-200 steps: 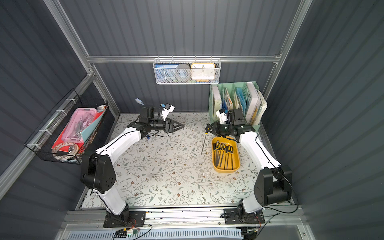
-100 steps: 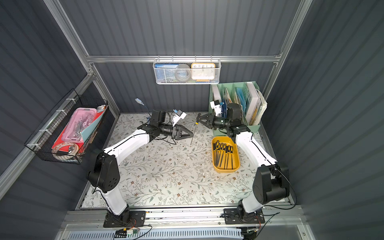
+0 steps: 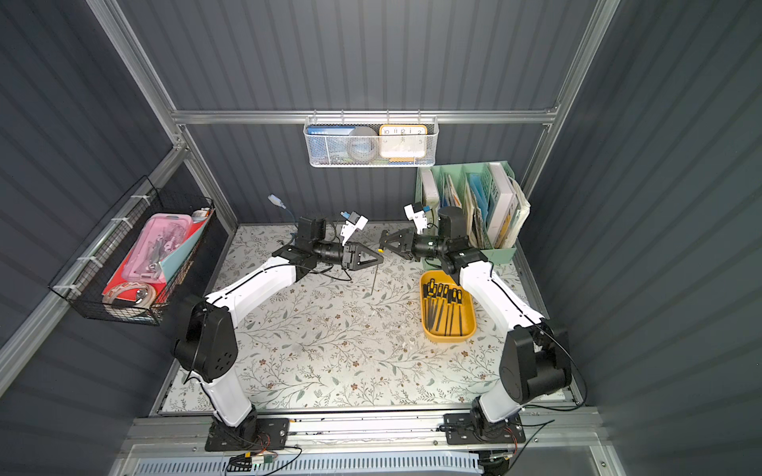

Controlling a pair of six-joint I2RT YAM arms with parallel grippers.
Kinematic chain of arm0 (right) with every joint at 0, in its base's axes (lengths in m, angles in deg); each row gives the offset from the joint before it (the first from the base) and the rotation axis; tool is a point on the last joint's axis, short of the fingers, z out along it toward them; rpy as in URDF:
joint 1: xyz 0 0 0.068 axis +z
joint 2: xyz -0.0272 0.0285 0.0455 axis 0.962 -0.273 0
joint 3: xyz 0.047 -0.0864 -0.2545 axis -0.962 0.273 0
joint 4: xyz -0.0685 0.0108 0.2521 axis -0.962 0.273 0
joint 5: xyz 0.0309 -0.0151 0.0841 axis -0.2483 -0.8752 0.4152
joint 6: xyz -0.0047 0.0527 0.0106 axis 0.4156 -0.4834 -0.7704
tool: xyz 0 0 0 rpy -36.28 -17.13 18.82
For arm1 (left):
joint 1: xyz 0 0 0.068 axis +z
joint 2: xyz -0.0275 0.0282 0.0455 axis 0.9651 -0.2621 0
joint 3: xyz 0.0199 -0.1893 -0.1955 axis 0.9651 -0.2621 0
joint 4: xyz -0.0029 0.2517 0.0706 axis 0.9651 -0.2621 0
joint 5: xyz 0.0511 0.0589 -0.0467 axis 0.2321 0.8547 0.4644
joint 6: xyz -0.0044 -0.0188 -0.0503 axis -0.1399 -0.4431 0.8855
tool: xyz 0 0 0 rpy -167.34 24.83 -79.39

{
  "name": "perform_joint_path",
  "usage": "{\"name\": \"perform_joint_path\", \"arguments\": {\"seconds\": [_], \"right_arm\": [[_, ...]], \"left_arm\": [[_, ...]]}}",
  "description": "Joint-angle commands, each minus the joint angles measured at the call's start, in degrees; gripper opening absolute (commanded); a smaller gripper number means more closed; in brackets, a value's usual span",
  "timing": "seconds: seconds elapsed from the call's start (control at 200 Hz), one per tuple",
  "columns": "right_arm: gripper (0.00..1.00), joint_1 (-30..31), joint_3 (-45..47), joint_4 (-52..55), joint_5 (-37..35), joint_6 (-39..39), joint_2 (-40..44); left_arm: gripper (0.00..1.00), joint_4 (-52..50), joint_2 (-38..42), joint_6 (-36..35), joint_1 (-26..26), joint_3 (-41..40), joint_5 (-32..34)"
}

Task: Take the file tool out of the storage box
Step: Pick up the file tool from the storage box.

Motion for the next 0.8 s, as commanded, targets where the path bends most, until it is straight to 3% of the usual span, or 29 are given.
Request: {"name": "perform_joint_path", "arguments": {"seconds": [0.0, 0.205, 0.335, 0.425, 0.485, 0.52, 0.545, 0.66, 0.795], "right_arm": [[0.00, 0.4, -1.4, 0.5, 0.6, 1.5, -0.2], [0.00, 0.6, -0.7, 0.5, 0.5, 2.3, -0.1], [0.00, 0.7, 0.1, 0.3, 0.0, 2.6, -0.3], [0.22, 0.8, 0.5, 0.4, -1.5, 3.1, -0.2], [0.43, 0.8, 0.8, 1.5, -3.9, 4.4, 0.1], [0.60, 0.7, 0.7, 3.2, -6.0, 6.0, 0.5], [0.66, 0.6, 0.5, 4.7, -8.3, 7.2, 0.8], [0.76, -0.1, 0.9, 9.8, -16.4, 11.1, 2.7], [0.78, -0.9, 1.6, 14.8, -24.7, 13.9, 4.7]], "left_arm": [[0.36, 2.7, 0.1, 2.0, 0.1, -0.7, 0.9], [0.00, 3.3, 0.3, 2.8, 0.1, -1.7, 1.8], [0.00, 2.7, 0.4, 2.6, 0.2, -2.3, 3.0], [0.00, -0.6, 0.5, 1.0, 0.2, -2.1, 7.1], [0.00, -3.5, 0.9, -0.2, 0.2, -2.2, 12.9], [0.00, -5.2, 1.4, -0.3, 0.3, -2.4, 17.8], [0.00, -6.6, 1.8, -0.3, 0.3, -2.4, 22.0], [0.00, -13.2, 3.9, 0.8, 1.2, -6.0, 39.6], [0.00, -24.6, 4.1, 4.6, 1.9, -7.8, 61.4]]}}
